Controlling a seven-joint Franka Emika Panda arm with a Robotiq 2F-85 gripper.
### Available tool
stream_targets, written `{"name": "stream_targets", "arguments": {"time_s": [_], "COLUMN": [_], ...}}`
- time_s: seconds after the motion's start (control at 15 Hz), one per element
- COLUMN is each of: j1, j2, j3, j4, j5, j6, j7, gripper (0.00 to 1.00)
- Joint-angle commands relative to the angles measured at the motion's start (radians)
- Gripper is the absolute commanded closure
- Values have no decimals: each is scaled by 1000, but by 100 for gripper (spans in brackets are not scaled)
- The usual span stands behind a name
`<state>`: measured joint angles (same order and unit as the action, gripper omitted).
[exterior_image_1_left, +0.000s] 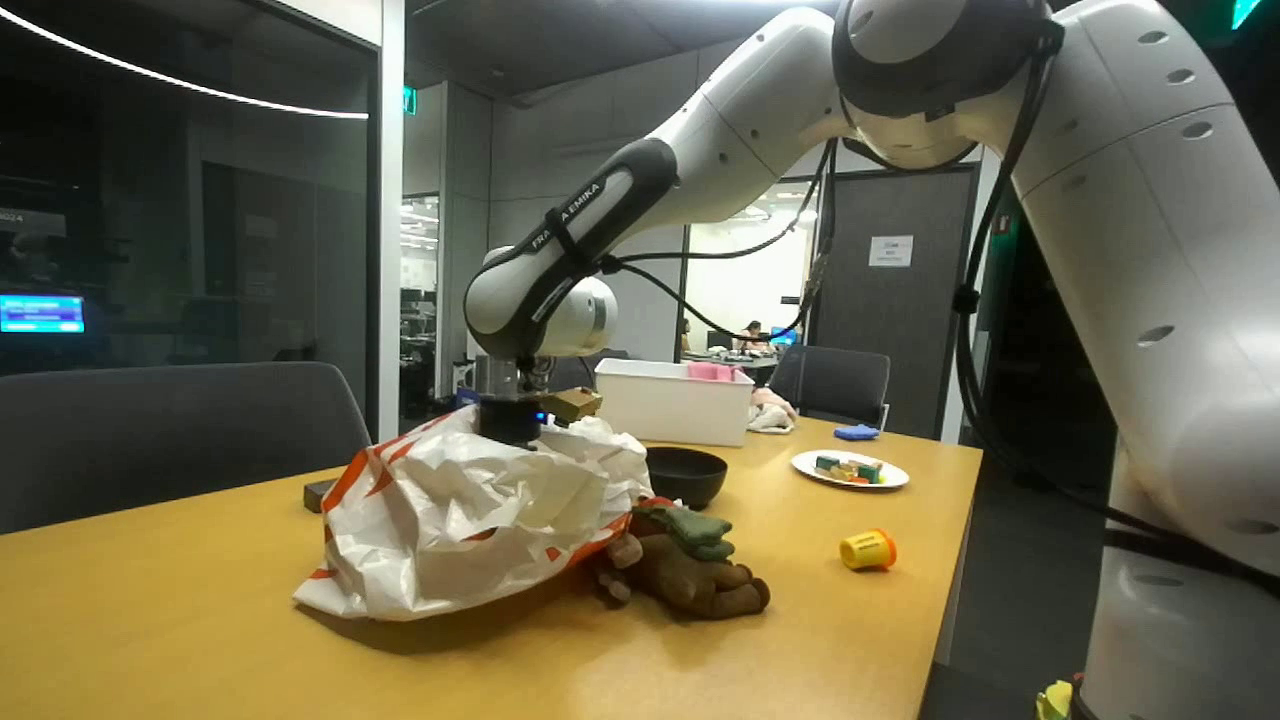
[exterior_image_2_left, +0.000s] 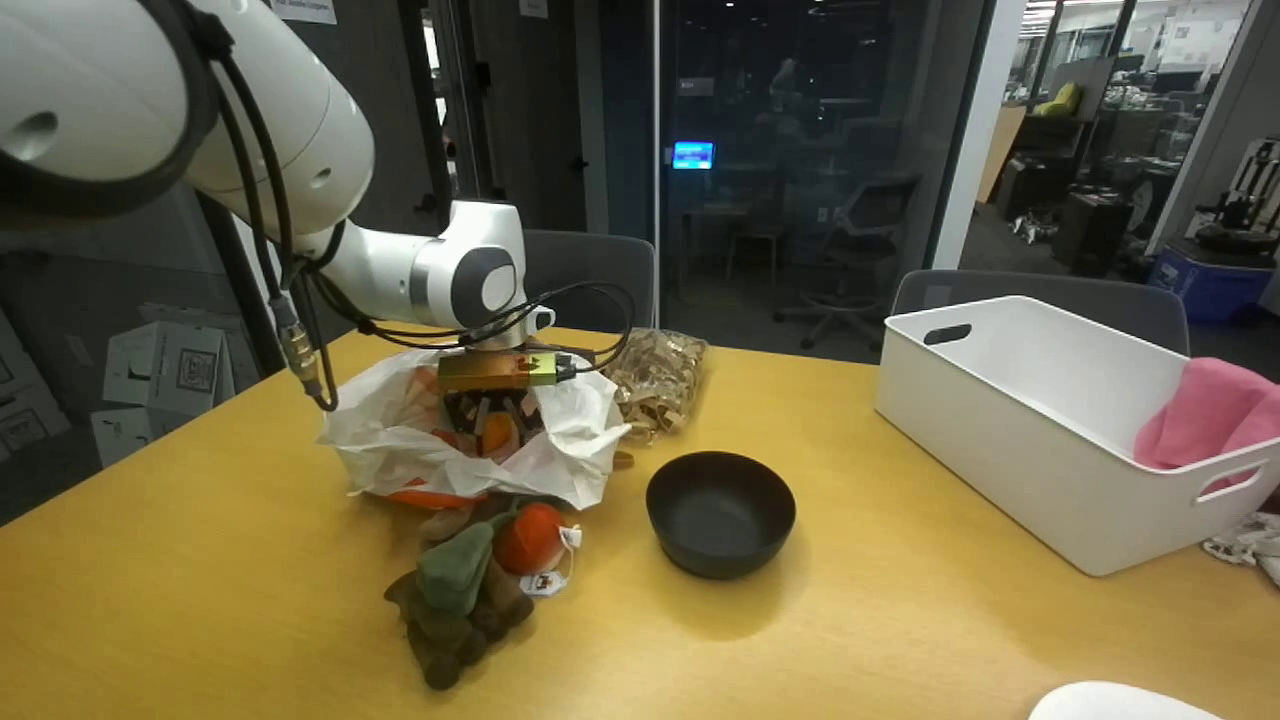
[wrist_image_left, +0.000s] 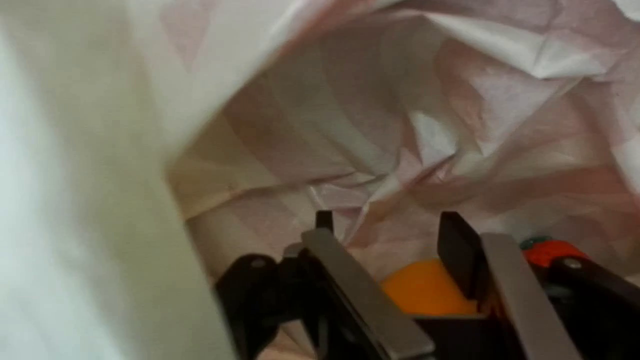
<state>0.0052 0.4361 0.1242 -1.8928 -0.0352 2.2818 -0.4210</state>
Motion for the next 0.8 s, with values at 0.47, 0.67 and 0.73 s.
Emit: {"name": "stream_targets", "arguments": {"time_s": [0.47,0.67,0.73], "j1": [34,40,39], "j2": [-74,-81,-80], "j3": [18,23,26], "j4": [-15,-8,-8], "j5": [-32,-20,-12], "j6": [81,53,53], "j7": [0,8,5], "gripper": [100,72,66]}}
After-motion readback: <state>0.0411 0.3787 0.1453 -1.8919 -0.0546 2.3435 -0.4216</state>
